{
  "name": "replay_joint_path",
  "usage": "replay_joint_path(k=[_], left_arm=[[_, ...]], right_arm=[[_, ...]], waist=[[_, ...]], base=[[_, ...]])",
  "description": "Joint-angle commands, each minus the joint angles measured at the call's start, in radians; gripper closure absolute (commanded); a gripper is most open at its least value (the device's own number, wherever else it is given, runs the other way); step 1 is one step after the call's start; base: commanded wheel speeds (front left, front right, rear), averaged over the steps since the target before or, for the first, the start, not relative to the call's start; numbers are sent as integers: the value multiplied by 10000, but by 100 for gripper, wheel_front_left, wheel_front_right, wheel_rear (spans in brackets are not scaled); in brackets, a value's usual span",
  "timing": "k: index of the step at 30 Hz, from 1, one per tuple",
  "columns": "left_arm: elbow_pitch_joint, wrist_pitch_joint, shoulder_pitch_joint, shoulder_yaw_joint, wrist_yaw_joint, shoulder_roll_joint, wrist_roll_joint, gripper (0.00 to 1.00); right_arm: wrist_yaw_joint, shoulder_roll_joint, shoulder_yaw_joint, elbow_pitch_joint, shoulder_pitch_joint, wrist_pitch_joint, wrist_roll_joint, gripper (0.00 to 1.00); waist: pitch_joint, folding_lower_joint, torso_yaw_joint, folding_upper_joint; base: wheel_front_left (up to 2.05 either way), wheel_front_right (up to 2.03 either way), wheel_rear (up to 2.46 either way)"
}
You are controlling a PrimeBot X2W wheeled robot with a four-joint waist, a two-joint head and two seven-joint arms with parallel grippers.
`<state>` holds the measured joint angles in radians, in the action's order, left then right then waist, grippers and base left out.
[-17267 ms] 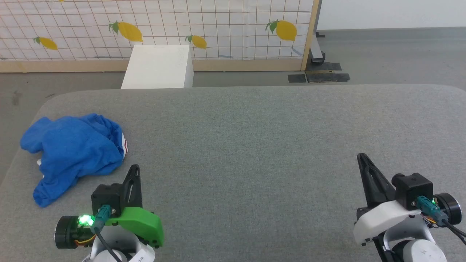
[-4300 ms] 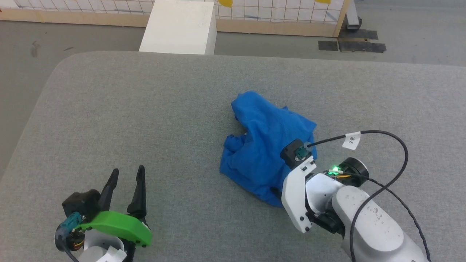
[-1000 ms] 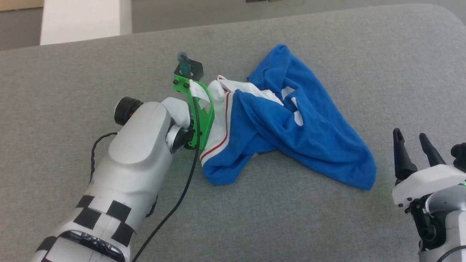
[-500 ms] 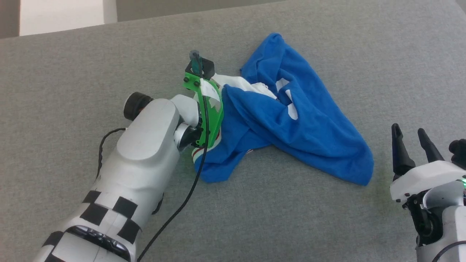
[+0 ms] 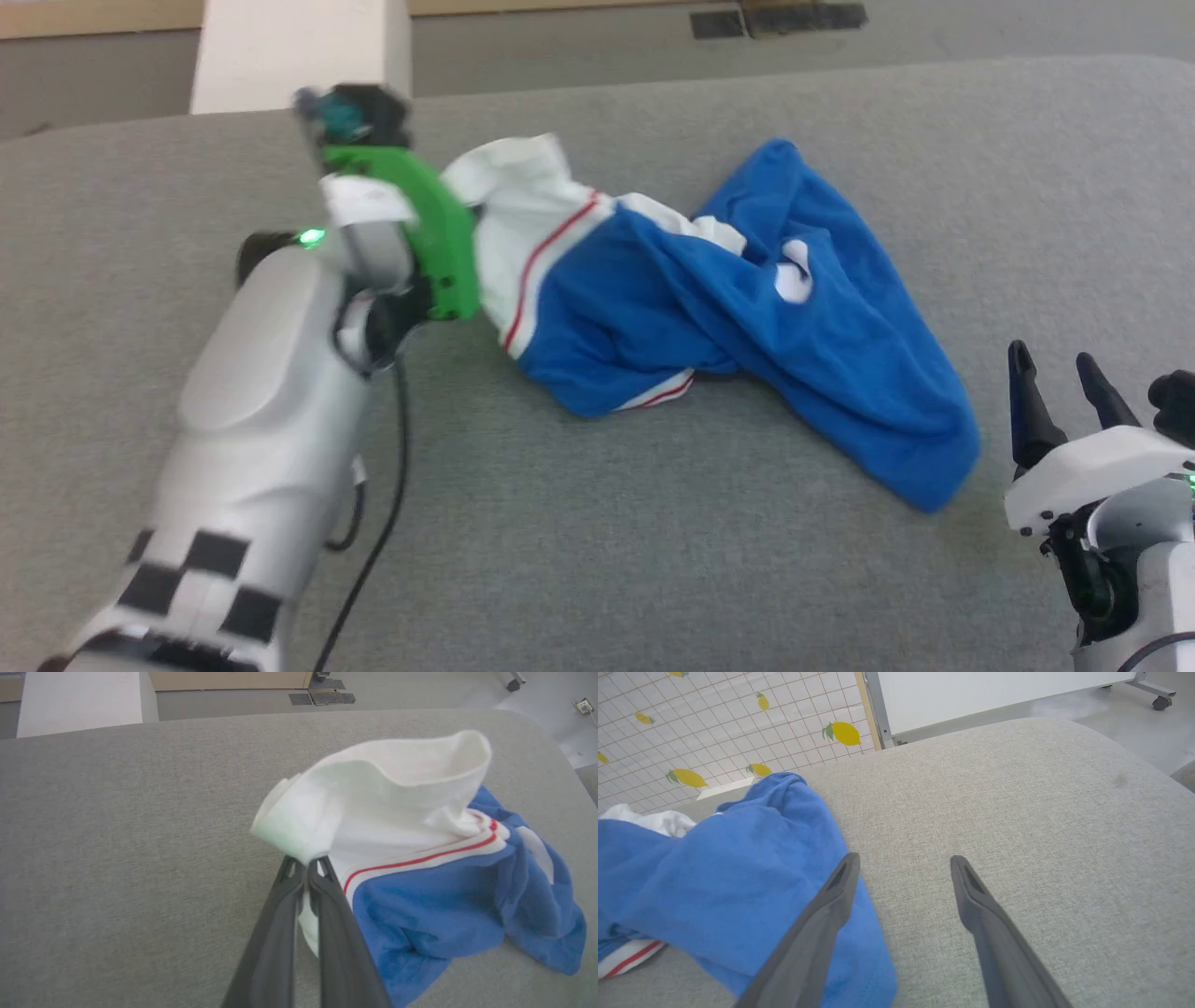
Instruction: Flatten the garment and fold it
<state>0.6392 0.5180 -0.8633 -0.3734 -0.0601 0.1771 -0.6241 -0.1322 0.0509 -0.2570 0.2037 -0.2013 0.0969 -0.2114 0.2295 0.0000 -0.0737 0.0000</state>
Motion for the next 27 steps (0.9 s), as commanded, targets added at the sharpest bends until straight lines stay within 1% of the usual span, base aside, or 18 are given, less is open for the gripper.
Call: replay_joint_path(k=[1,4,6,9,12,14,16,19,20,21,23,27], left_arm=[[-215,-114,488,213,168,301,-203,100],[-903,-209,1571,701,581,815,-469,100],[-1344,-94,2416,879,831,1076,-609,100],[-1980,156,3880,1104,1207,1291,-917,100],[-2445,413,5345,1238,1551,1305,-1259,100],[-2670,597,6158,1231,1697,1167,-1501,100],[-2830,740,6760,1197,1781,1013,-1709,100],[-2998,765,7229,1245,1846,858,-1940,100],[-3089,643,7293,1326,1861,828,-1989,93],[-3173,511,7307,1379,1872,852,-1963,0],[-3400,151,7289,1587,1878,866,-1981,0],[-4298,-1179,7199,2062,1664,1202,-1623,0]], right_arm=[[15,-7,15,-32,112,32,47,0],[15,-7,44,-21,249,93,31,0],[15,-7,30,-5,337,111,23,0],[15,-7,78,55,442,137,-17,0],[15,-7,152,126,491,124,-68,0],[15,-7,175,148,515,112,-90,0],[15,-7,180,168,527,105,-103,0],[15,-7,181,185,523,99,-109,0],[15,-7,184,188,521,93,-104,0],[15,-7,189,195,522,87,-100,0],[15,-7,204,214,529,81,-95,0],[15,-7,277,278,521,61,-116,0]], waist=[[-608,0,635,0],[-873,0,920,0],[-1020,0,1076,0],[-1206,0,1204,0],[-1324,0,1231,0],[-1339,0,1251,0],[-1351,0,1266,0],[-1345,0,1289,0],[-1350,0,1300,0],[-1363,0,1306,0],[-1402,0,1309,0],[-1515,0,1248,0]], base=[[0,0,0],[0,0,0],[0,0,0],[0,0,0],[0,0,0],[0,0,0],[0,0,0],[0,0,0],[0,0,0],[0,0,0],[0,0,0],[0,0,0]])
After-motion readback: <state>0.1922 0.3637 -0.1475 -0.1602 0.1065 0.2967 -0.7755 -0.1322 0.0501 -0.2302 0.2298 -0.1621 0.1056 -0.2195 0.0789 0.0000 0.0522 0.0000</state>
